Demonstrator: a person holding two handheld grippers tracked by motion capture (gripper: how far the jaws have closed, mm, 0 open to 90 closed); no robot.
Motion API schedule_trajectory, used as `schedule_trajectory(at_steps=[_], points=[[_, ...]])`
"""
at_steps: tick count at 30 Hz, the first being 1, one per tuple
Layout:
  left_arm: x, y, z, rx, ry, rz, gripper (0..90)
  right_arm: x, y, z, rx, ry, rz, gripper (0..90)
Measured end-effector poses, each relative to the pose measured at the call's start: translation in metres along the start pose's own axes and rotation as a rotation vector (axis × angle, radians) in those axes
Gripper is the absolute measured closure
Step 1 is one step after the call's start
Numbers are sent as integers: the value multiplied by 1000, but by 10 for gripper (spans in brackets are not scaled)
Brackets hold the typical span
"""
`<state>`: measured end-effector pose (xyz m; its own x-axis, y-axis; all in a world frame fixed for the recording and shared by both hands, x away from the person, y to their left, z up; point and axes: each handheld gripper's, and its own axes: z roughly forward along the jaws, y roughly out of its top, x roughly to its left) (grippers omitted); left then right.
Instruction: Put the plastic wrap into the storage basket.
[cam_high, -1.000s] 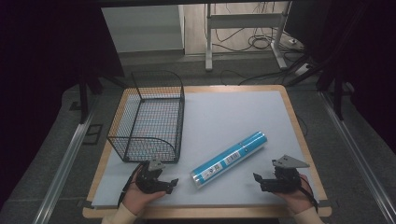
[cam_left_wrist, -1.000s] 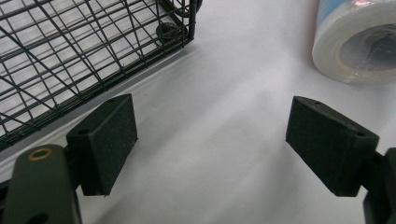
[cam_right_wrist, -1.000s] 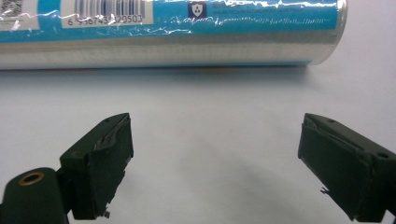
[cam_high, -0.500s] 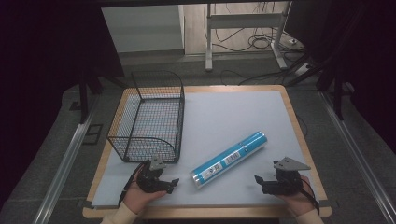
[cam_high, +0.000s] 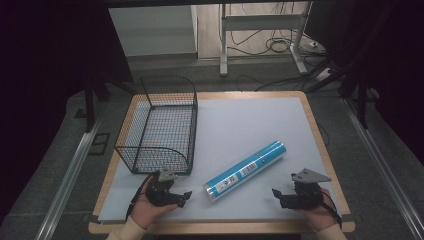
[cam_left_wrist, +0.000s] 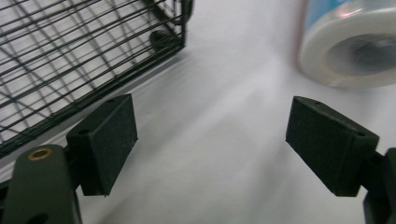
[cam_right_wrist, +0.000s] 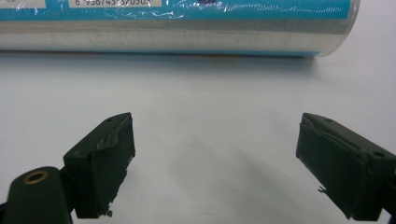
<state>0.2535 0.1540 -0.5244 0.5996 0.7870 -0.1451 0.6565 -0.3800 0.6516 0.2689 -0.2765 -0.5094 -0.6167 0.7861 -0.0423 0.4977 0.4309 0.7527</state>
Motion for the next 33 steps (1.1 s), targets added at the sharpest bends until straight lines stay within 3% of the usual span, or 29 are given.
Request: schedule_trajectory(at_steps=[4,17,22,33], points=[[-5,6,-6,-1,-6,32,157,1,-1,1,5,0,-9,120],[-14,23,-23,-26,-2,30,164,0,-1,-2,-4,-5,-13,124],[-23,34,-32,-20,-5,87,163,0,-1,-1,-2,-4,-15,124],[-40,59,-34,-17,-30,138,160,0,0,-2,-3,-8,-12,124]])
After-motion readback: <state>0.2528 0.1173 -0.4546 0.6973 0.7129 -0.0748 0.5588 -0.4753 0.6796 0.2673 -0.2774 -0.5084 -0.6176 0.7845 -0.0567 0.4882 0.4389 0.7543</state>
